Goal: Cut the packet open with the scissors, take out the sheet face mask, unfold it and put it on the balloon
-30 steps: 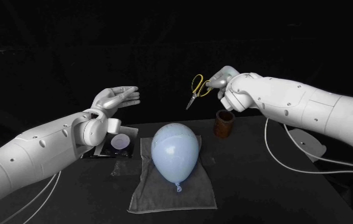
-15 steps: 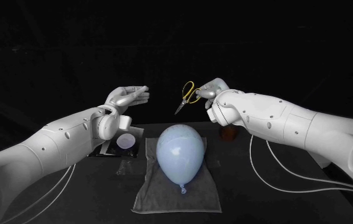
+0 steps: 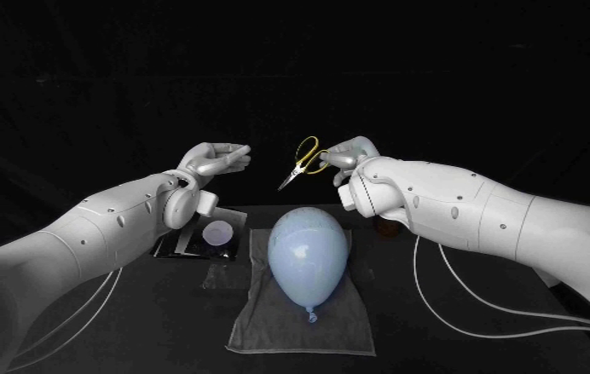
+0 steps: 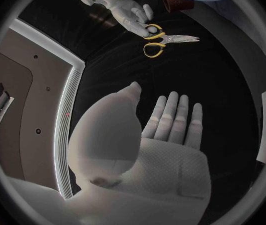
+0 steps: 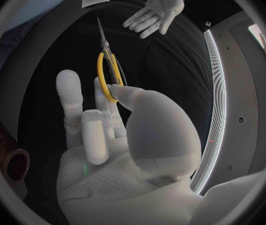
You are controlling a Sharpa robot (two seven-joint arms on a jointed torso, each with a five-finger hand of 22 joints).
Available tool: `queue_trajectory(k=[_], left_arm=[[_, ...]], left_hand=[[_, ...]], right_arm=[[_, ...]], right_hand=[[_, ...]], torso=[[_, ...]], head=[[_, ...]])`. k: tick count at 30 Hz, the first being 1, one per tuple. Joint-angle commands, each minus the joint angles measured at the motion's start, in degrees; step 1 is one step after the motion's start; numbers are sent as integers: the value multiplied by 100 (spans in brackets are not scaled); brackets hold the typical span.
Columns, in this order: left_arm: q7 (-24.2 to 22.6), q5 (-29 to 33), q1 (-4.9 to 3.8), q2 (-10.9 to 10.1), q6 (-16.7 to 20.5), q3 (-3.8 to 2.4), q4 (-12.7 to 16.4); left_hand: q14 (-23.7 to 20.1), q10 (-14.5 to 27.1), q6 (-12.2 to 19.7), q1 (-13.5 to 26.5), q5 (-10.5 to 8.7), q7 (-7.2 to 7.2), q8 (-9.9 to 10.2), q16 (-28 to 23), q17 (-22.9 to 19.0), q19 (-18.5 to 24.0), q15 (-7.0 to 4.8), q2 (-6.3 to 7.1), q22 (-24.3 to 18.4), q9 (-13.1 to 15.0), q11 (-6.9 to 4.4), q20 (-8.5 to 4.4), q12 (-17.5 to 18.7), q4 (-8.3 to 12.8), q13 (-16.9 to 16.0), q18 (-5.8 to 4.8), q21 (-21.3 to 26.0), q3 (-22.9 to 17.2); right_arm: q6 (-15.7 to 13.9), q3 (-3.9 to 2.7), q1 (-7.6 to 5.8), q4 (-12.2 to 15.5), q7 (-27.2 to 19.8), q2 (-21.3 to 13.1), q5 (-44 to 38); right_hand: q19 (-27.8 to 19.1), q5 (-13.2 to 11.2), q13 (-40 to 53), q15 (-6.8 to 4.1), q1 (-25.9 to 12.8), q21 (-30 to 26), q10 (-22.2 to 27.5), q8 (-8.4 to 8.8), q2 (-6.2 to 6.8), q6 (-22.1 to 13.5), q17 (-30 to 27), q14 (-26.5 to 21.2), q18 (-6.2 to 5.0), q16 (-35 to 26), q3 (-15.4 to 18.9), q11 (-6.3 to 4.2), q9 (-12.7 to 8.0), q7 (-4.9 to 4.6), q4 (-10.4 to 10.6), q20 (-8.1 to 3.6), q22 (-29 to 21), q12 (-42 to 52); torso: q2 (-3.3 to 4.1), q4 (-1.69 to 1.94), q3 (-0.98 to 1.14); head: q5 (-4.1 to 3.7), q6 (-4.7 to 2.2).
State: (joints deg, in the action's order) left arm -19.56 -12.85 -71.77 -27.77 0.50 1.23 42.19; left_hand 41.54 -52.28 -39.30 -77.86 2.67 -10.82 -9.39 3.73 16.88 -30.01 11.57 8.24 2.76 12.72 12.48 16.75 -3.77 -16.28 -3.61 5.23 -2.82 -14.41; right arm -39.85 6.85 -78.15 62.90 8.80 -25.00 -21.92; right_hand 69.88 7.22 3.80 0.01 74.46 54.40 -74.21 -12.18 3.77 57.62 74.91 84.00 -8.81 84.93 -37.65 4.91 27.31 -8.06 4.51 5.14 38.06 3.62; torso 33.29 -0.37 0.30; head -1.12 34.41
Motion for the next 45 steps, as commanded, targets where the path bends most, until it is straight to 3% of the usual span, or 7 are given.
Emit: queue_trajectory(k=[1,4,11,20,26,37,45], left_arm=[[38,-582,-14,60,-241,4,-65],[87,-875,-16,121,-265,23,-132],[312,-1341,-60,381,-479,100,-268],[581,-1654,-151,714,-885,214,-514],[677,-1647,-176,769,-1018,223,-514],[718,-1459,-190,767,-1245,221,-504],[716,-1378,-193,775,-1454,221,-498]], left_hand=[[-273,167,346,67,7,-199,123,-46,-134,174,13,-6,-8,-100,-32,0,29,-22,3,-87,15,186],[-471,387,655,153,6,-114,230,-49,-242,13,72,-35,14,-186,-120,-4,31,-32,5,-74,-22,438],[-606,1099,813,408,5,-132,273,-37,-371,48,130,-223,10,-225,-181,-2,58,-51,34,-87,-17,1112],[519,84,-112,409,5,-236,-70,239,-150,-1305,-91,-499,131,55,-78,-11,-71,-50,-25,126,-262,1617],[726,-159,-264,266,4,-239,-128,300,-132,-1445,-129,-678,128,95,-76,-10,-60,-32,-19,215,-302,1712],[798,-297,-437,-336,6,-240,-195,268,-147,-1481,-145,-939,115,128,-94,-6,-3,38,-13,238,-274,1739],[908,-507,-603,-800,7,-128,-270,289,-116,-1574,-193,-1084,121,143,-160,-6,-17,103,-20,273,-298,1669]], right_arm=[[26,-13,9,80,-123,7,395],[74,-16,17,111,-96,28,446],[134,-20,29,105,-69,111,493],[156,-27,29,153,-58,167,453],[163,-35,26,175,-55,171,415],[173,-43,24,186,-71,159,386],[204,-45,24,170,-69,188,377]], right_hand=[[10,20,-3,-56,-70,10,-157,-23,-2,-24,582,403,-40,20,-29,-101,6,-1,5,11,-8,10],[0,19,-4,-55,-90,-7,-155,-23,1,-28,572,401,-44,16,-25,-100,10,-3,8,12,-30,8],[-5,18,-4,-54,-99,-16,-154,-23,0,-29,570,400,-47,15,-24,-99,11,-3,10,12,-43,7],[-7,18,-4,-54,-103,-20,-153,-23,-1,-30,567,399,-47,13,-25,-99,12,-3,10,12,-47,6],[-6,19,-4,-54,-105,-17,-152,-23,-3,-31,570,400,-46,15,-26,-100,13,-2,9,13,-42,6],[-9,21,-4,-54,-110,-21,-152,-24,-8,-33,567,399,-48,14,-30,-101,16,0,5,13,-47,6],[-10,20,-4,-54,-114,-24,-152,-24,-8,-33,566,399,-48,13,-29,-101,17,-1,6,13,-51,6]], torso=[[9,-6,-9],[10,-3,-9],[22,-1,-6],[53,-36,-12],[65,-31,-9],[59,-32,-17],[59,-25,-18]], head=[[80,-26],[145,-30],[185,-20],[214,31],[222,79],[220,103],[218,111]])
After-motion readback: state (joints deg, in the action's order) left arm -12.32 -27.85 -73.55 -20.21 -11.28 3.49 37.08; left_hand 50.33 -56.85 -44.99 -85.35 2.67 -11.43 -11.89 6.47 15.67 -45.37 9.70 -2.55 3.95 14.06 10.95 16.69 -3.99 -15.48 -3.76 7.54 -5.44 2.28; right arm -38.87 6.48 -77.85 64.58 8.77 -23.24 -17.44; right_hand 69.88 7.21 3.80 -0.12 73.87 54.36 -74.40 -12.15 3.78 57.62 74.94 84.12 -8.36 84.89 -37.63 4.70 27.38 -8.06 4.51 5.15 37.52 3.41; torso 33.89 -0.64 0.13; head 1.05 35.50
